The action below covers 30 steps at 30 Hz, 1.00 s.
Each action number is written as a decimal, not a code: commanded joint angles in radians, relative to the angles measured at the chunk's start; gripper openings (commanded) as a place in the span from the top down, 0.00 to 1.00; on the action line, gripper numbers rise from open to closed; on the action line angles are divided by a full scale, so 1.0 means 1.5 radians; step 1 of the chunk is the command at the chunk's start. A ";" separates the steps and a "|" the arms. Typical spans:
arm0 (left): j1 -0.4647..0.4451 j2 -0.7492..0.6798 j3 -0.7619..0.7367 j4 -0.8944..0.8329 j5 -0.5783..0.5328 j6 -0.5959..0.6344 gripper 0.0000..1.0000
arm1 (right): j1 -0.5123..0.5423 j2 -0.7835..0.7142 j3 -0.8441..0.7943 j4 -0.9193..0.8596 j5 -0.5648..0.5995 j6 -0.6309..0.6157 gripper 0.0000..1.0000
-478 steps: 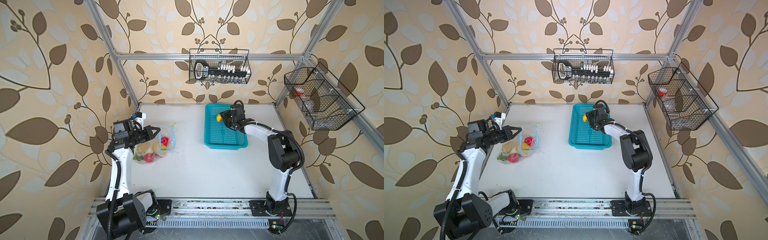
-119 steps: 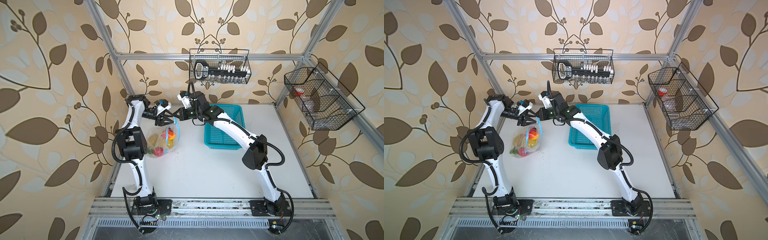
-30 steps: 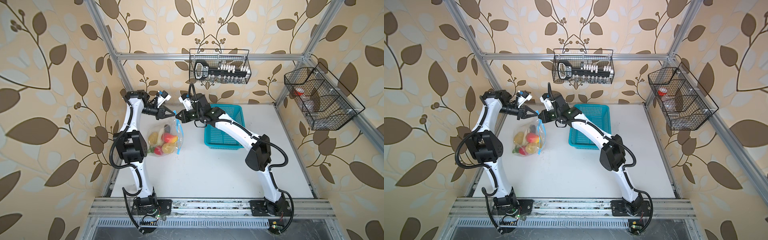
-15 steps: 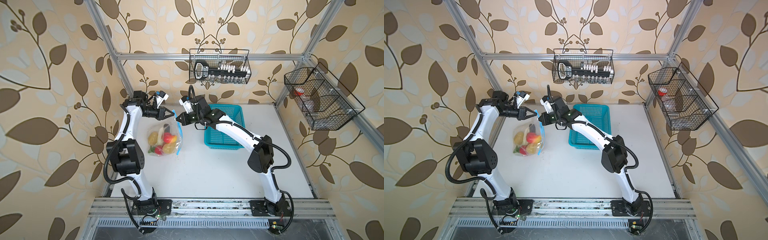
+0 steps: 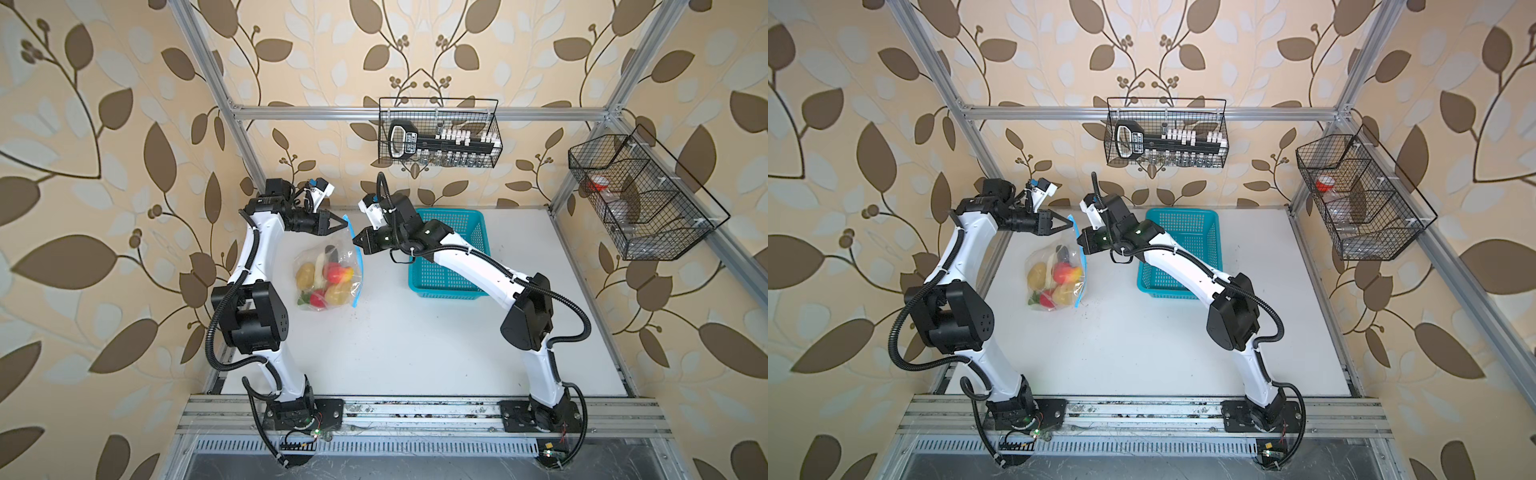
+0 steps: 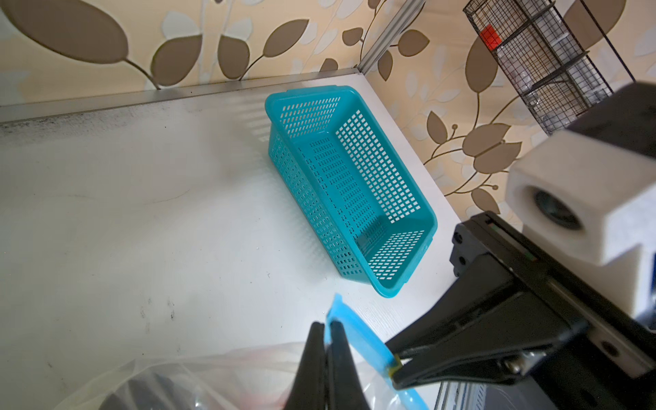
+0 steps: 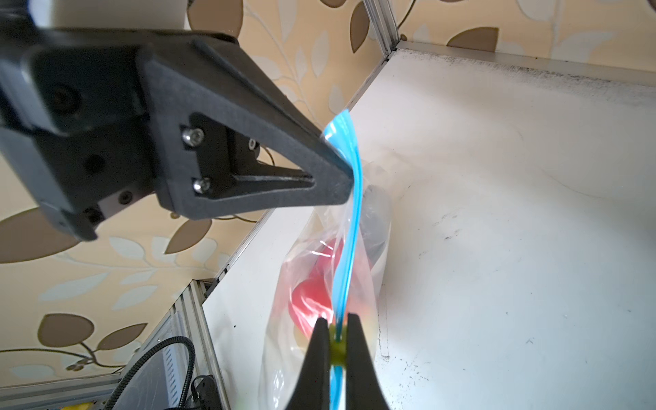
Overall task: Place the food in the zip-top bag and seal the zipper
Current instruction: 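Slide the left gripper along the zipper while the right gripper holds its end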
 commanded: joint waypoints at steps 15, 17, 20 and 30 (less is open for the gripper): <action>0.008 -0.044 0.042 0.094 -0.066 -0.109 1.00 | 0.017 -0.074 -0.087 -0.018 -0.003 0.012 1.00; 0.008 -0.049 0.043 0.098 -0.072 -0.114 1.00 | 0.018 -0.081 -0.098 -0.015 -0.003 0.012 1.00; 0.009 -0.058 0.039 0.108 -0.079 -0.123 1.00 | 0.018 -0.095 -0.117 -0.013 0.001 0.011 1.00; 0.010 -0.060 0.068 0.131 -0.110 -0.157 1.00 | 0.018 -0.128 -0.149 -0.021 0.014 0.005 1.00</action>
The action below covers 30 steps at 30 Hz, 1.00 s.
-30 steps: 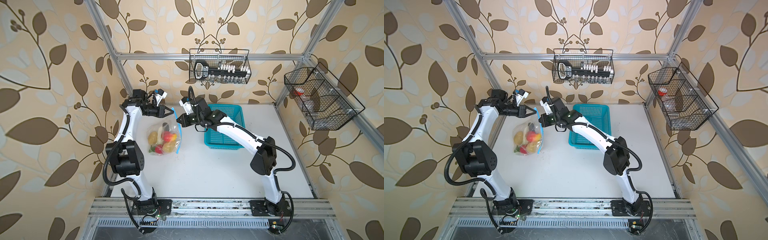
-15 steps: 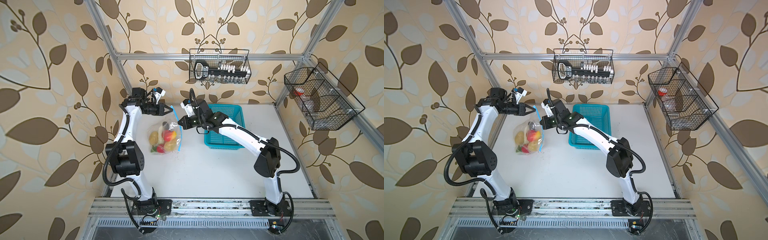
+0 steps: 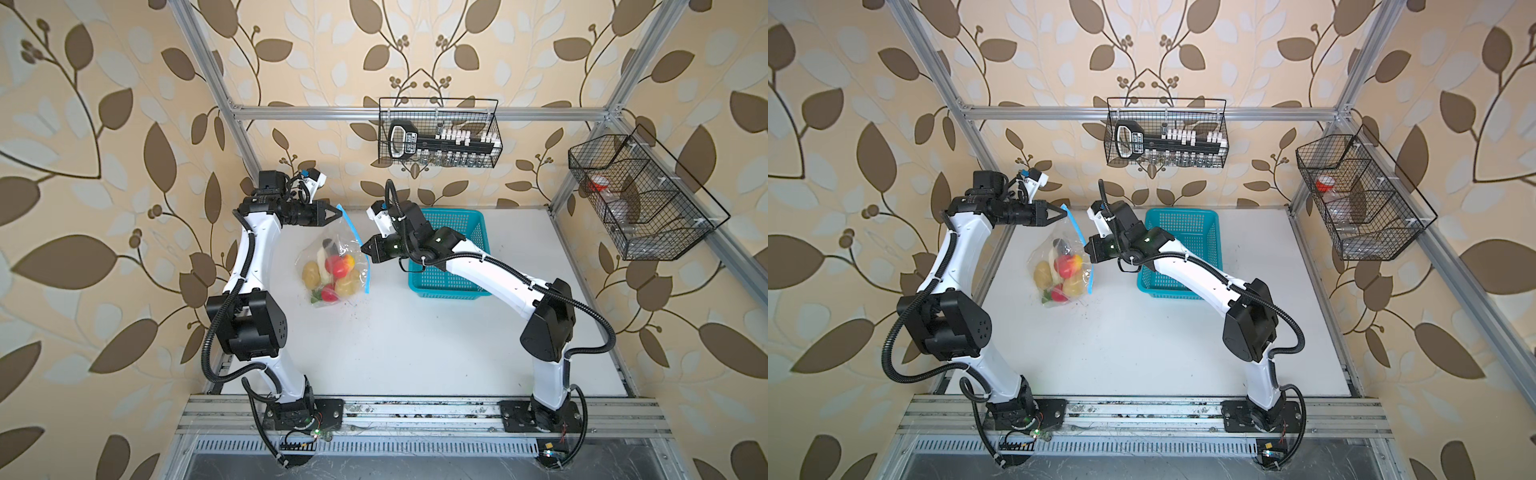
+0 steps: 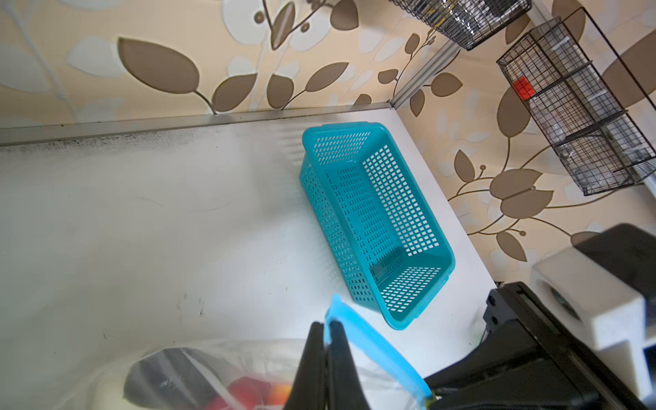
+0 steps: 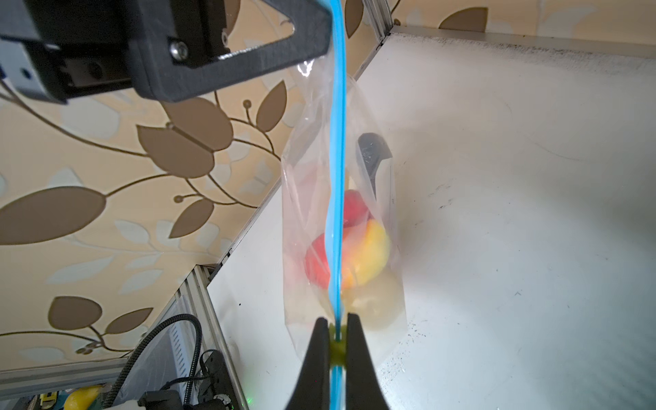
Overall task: Place the food in the zip-top bag and seal the zipper
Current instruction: 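Slide the left gripper along the zipper while the right gripper holds its end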
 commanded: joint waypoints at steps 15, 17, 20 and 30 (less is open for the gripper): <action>0.011 -0.037 0.064 0.094 -0.046 -0.094 1.00 | 0.012 -0.105 -0.133 -0.008 0.022 0.002 1.00; 0.011 -0.041 0.064 0.093 -0.049 -0.095 1.00 | 0.013 -0.113 -0.145 -0.004 0.023 0.002 1.00; 0.011 -0.046 0.063 0.096 -0.049 -0.107 1.00 | 0.013 -0.121 -0.154 -0.008 0.032 0.002 1.00; 0.014 -0.066 0.063 0.105 -0.079 -0.136 1.00 | 0.022 -0.152 -0.194 -0.005 0.059 0.002 1.00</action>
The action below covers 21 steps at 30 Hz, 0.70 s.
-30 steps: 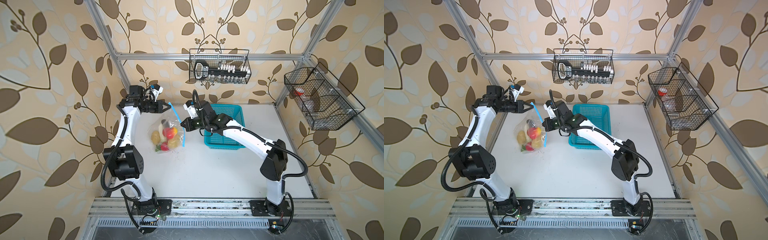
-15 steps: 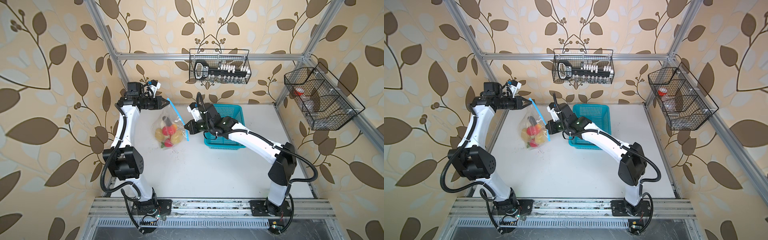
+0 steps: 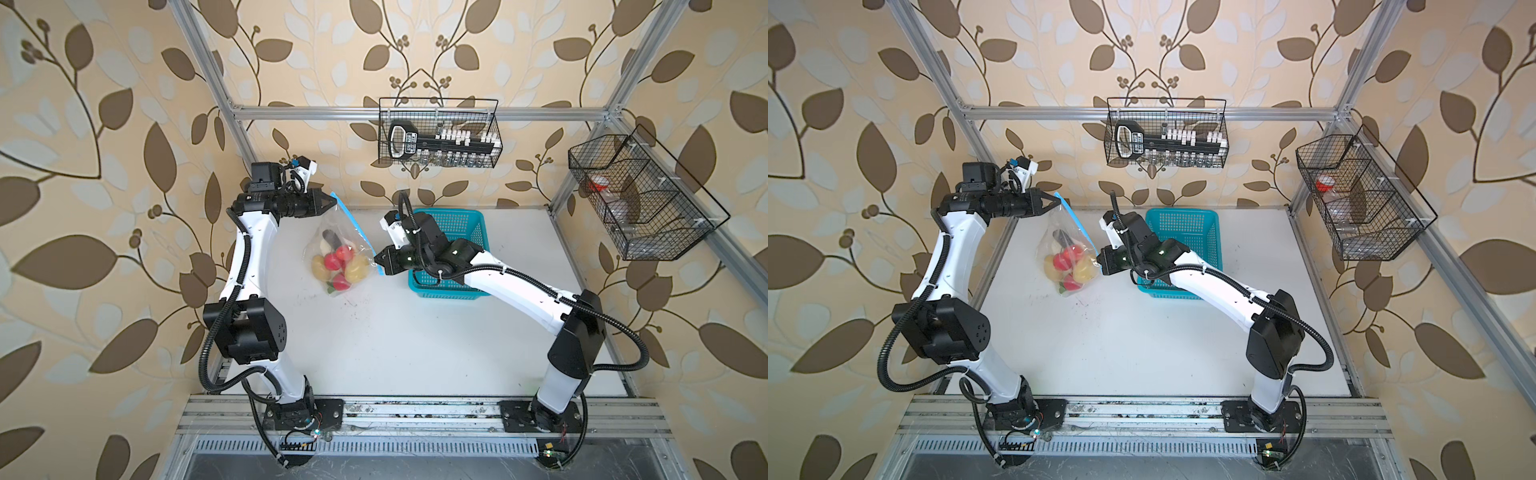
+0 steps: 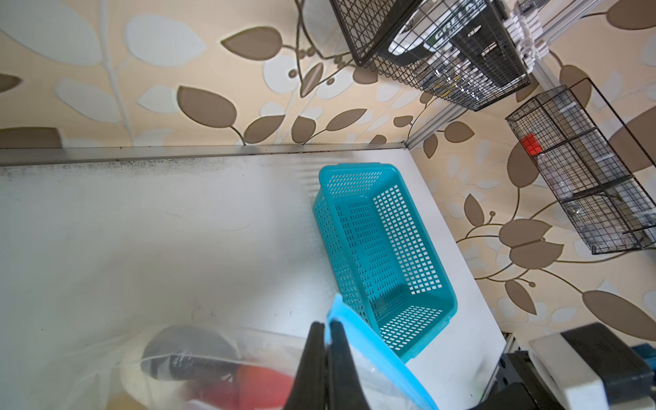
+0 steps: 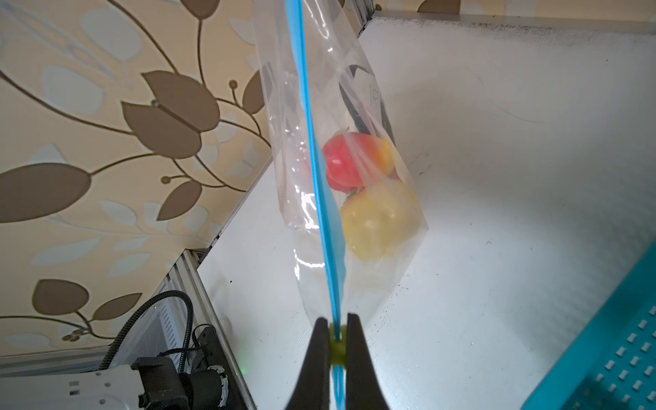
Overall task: Place the food in the zip-top bag and seal the zipper
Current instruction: 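Slide the left gripper along the zipper while the right gripper holds its end, then lower the sealed bag onto the table with both grippers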
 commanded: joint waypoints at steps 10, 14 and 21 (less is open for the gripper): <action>0.014 -0.053 0.037 0.058 -0.042 -0.048 1.00 | 0.021 -0.063 -0.077 -0.038 0.063 0.004 1.00; 0.014 -0.060 0.042 0.053 -0.062 -0.055 1.00 | 0.028 -0.079 -0.089 -0.038 0.079 0.008 1.00; 0.014 -0.097 0.031 0.047 -0.087 -0.073 1.00 | 0.045 -0.091 -0.085 -0.059 0.123 0.010 1.00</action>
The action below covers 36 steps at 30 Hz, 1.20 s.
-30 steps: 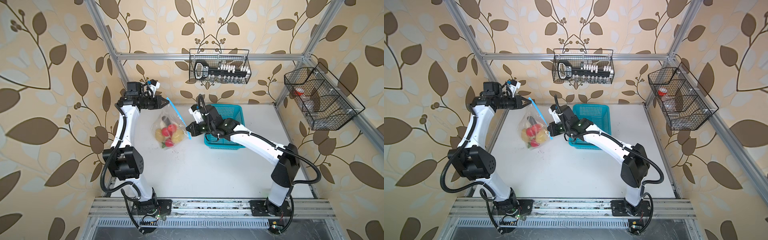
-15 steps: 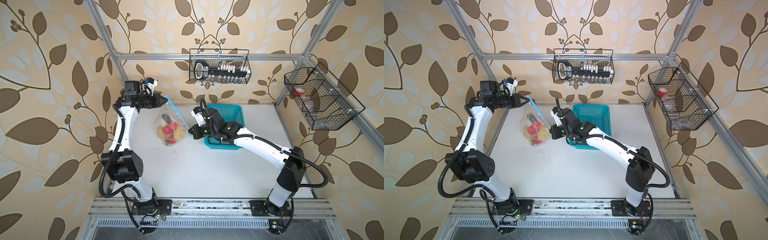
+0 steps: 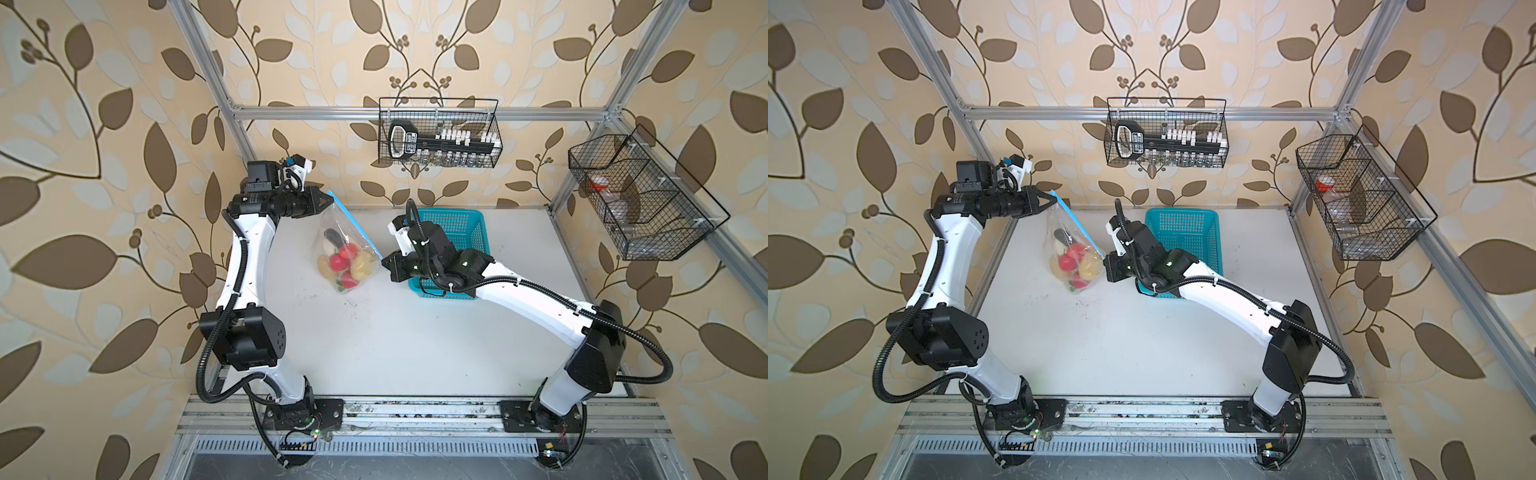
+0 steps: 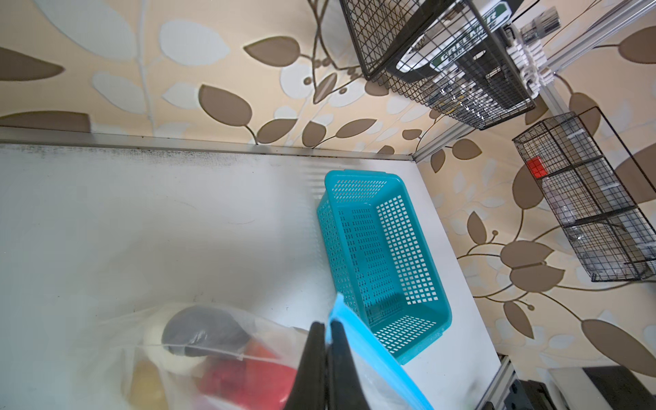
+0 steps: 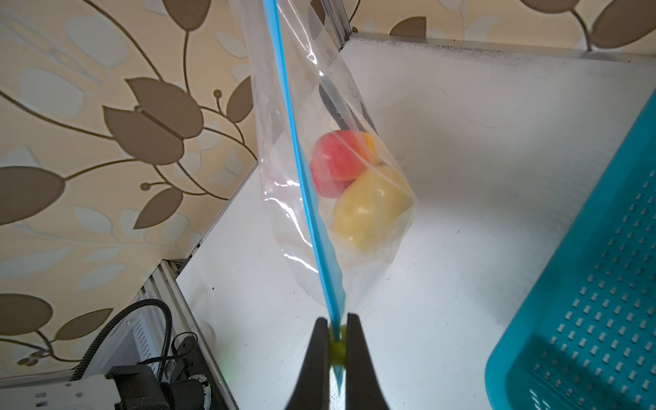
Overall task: Place the food in the zip-top bag and seal the zipper
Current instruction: 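Lower the sealed bag onto the table with both grippers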
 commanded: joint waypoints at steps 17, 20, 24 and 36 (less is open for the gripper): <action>0.014 -0.170 -0.012 0.037 -0.092 -0.096 1.00 | 0.037 -0.069 0.011 -0.134 0.088 -0.020 1.00; 0.014 -0.195 -0.038 0.038 -0.133 -0.138 1.00 | 0.038 -0.071 0.034 -0.157 0.098 -0.033 1.00; 0.014 -0.217 -0.056 0.018 -0.158 -0.190 1.00 | 0.039 -0.067 0.077 -0.197 0.110 -0.052 1.00; 0.014 -0.313 -0.196 -0.022 -0.208 -0.318 1.00 | 0.051 -0.081 0.121 -0.275 0.152 -0.076 1.00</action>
